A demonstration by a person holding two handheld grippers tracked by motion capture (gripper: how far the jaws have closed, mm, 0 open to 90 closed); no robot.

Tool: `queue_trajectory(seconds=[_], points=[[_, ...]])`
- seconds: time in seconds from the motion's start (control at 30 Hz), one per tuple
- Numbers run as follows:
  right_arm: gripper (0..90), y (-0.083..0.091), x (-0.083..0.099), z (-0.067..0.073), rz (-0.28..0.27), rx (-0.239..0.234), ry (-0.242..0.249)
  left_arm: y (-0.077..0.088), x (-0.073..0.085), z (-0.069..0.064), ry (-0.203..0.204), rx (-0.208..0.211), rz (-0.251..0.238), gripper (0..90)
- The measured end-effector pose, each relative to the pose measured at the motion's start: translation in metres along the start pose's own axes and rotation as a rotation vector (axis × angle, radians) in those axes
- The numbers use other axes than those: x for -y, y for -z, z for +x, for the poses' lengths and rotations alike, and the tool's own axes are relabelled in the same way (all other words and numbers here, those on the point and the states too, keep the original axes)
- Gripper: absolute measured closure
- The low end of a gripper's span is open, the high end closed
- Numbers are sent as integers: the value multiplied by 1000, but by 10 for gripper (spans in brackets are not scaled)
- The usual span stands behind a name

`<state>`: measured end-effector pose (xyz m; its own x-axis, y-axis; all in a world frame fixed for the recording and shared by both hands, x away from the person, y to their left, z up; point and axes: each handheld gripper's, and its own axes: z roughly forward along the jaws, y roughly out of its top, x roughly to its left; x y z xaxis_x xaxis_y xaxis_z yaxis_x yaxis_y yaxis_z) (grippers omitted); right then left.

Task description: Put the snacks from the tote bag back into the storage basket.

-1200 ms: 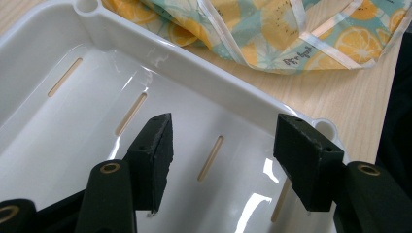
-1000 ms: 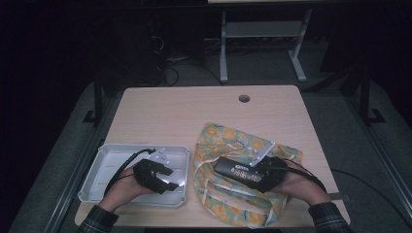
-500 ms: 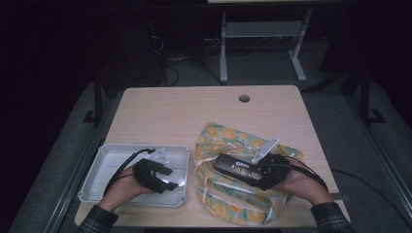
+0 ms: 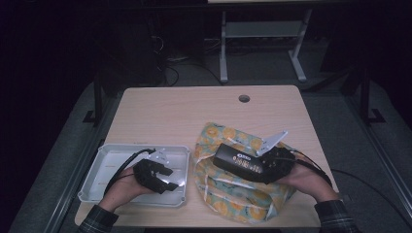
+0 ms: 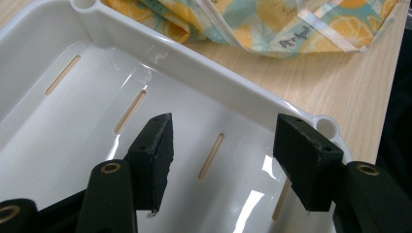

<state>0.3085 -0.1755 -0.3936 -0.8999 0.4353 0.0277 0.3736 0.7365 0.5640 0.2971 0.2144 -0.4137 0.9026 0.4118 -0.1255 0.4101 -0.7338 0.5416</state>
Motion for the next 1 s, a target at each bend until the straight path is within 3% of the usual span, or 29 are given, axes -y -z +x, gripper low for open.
queue_trajectory(seconds=[0.03, 0.8, 1.0], points=[[362, 1, -1, 0, -5, -6, -19, 0, 0, 0, 3, 0, -1, 394], [362, 26, -18, -9, -69, -11, -31, -2, 0, 0, -7, 6, 10, 390], [362, 27, -23, -11, -49, -28, 2, 1, -1, 1, -18, 5, -2, 386]])
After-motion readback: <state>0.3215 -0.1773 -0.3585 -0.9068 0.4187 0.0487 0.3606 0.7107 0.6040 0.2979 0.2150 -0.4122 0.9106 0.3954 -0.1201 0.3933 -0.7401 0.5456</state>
